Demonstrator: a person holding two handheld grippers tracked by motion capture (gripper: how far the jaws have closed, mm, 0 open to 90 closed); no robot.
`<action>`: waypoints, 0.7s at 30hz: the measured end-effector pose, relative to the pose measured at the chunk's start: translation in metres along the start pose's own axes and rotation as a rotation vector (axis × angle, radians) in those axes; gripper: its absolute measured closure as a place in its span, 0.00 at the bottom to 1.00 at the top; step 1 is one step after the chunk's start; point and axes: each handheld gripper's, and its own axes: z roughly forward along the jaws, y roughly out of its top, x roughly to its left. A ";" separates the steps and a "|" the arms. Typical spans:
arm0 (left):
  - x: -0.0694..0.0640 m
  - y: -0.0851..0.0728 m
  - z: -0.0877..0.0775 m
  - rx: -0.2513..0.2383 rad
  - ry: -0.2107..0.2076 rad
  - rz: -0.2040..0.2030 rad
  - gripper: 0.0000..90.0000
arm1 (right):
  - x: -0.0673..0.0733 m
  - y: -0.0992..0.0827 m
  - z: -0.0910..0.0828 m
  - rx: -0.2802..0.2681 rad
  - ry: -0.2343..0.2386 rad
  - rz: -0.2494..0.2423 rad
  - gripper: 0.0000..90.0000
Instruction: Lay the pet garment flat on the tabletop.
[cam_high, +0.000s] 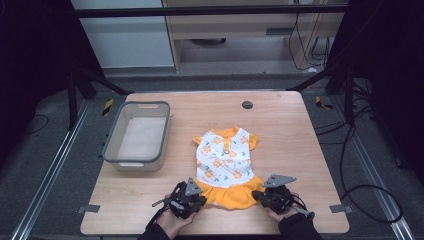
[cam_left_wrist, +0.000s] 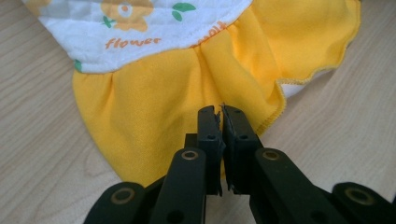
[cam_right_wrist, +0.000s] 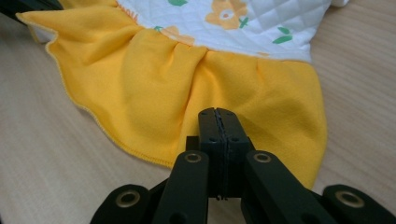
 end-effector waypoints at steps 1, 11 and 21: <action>-0.002 -0.002 -0.001 0.001 -0.004 0.002 0.95 | 0.003 -0.003 -0.003 0.001 0.010 -0.003 1.00; -0.005 -0.005 -0.004 -0.004 -0.022 0.008 0.94 | 0.011 -0.008 -0.007 0.011 0.015 -0.011 0.99; 0.016 0.012 -0.039 -0.186 0.045 -0.047 0.76 | 0.001 0.001 -0.024 -0.161 -0.013 0.018 0.96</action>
